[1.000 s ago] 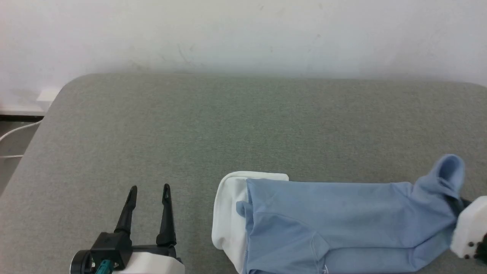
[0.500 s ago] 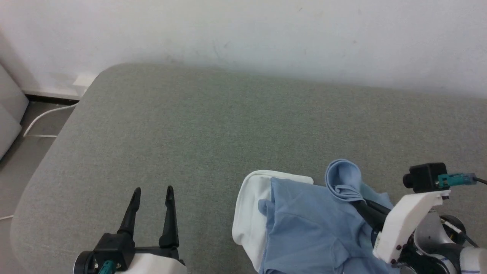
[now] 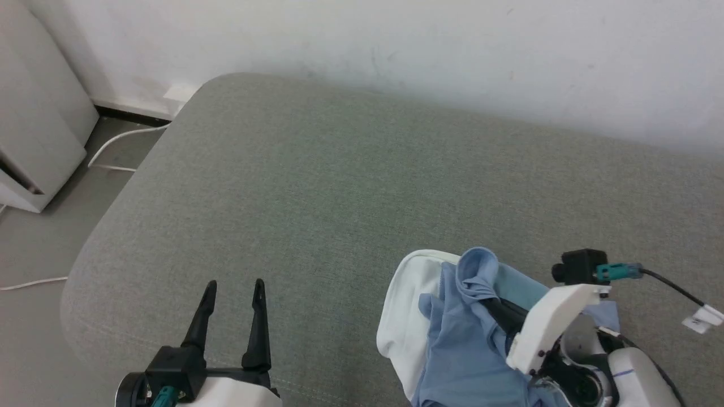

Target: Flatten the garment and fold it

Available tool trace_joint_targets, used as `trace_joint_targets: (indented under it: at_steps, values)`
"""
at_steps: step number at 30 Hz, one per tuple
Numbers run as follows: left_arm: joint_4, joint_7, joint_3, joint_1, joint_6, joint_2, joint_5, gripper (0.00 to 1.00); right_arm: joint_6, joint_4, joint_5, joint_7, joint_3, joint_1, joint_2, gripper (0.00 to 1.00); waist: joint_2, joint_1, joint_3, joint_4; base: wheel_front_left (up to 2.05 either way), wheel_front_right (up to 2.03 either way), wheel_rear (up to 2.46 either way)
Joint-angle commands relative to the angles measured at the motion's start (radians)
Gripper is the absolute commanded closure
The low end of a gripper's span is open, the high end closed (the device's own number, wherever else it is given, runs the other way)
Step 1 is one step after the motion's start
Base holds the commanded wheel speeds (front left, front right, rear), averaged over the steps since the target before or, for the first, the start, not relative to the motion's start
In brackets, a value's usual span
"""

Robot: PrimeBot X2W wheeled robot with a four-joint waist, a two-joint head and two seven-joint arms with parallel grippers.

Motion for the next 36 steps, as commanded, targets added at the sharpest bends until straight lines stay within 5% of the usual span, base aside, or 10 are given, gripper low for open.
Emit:
trace_joint_targets:
  at_steps: [1, 2, 3, 9, 14, 20, 22, 26, 36]
  values:
    - [0.004, -0.005, -0.002, -0.008, -0.006, -0.003, 0.002, 0.00, -0.001, 0.027, 0.002, -0.025, 0.019, -0.027, 0.003, 1.00, 0.0000, 0.0000, 0.006, 0.011, 0.00, 0.00, 0.00]
    - [0.005, -0.005, -0.003, -0.008, -0.005, -0.003, 0.001, 0.00, -0.001, 0.047, 0.006, -0.039, 0.039, -0.036, 0.003, 0.64, 0.0000, 0.0000, 0.007, 0.013, 0.00, 0.00, 0.00]
    - [0.007, -0.005, -0.004, -0.008, -0.005, -0.003, 0.001, 0.00, -0.001, 0.063, 0.018, -0.051, 0.059, -0.044, 0.003, 0.00, 0.0000, 0.0000, 0.007, 0.013, 0.00, 0.00, 0.00]
    - [0.015, -0.005, 0.000, -0.006, -0.004, -0.003, 0.003, 0.00, -0.001, 0.054, 0.073, -0.082, 0.206, -0.070, 0.003, 0.00, 0.0000, 0.0000, -0.003, -0.005, 0.00, 0.00, 0.00]
    - [0.017, -0.005, 0.010, -0.004, -0.009, -0.003, 0.007, 0.00, -0.001, 0.005, -0.018, -0.103, 0.241, -0.104, -0.001, 0.00, 0.0000, 0.0000, -0.020, -0.044, 0.00, 0.00, 0.00]
    - [0.012, -0.005, 0.019, -0.004, -0.014, -0.003, 0.006, 0.00, -0.001, -0.049, -0.151, -0.176, 0.233, -0.158, -0.084, 0.00, 0.0000, 0.0000, -0.030, -0.101, 0.00, 0.00, 0.00]
    - [0.005, -0.005, 0.024, -0.007, -0.013, -0.003, 0.004, 0.00, -0.001, -0.072, -0.249, -0.247, 0.233, -0.196, -0.172, 0.00, 0.0000, 0.0000, -0.028, -0.138, 0.00, 0.00, 0.00]
    - [-0.008, -0.005, 0.030, -0.014, -0.009, -0.003, 0.002, 0.00, -0.001, -0.076, -0.383, -0.347, 0.191, -0.221, -0.267, 0.00, 0.0000, 0.0000, -0.018, -0.186, 0.00, 0.00, 0.00]
    - [-0.028, -0.005, 0.033, -0.026, -0.005, -0.003, 0.012, 0.00, -0.001, -0.132, -0.507, -0.555, -0.027, -0.116, -0.292, 0.00, 0.0000, 0.0000, 0.002, -0.268, 0.00, 0.00, 0.00]
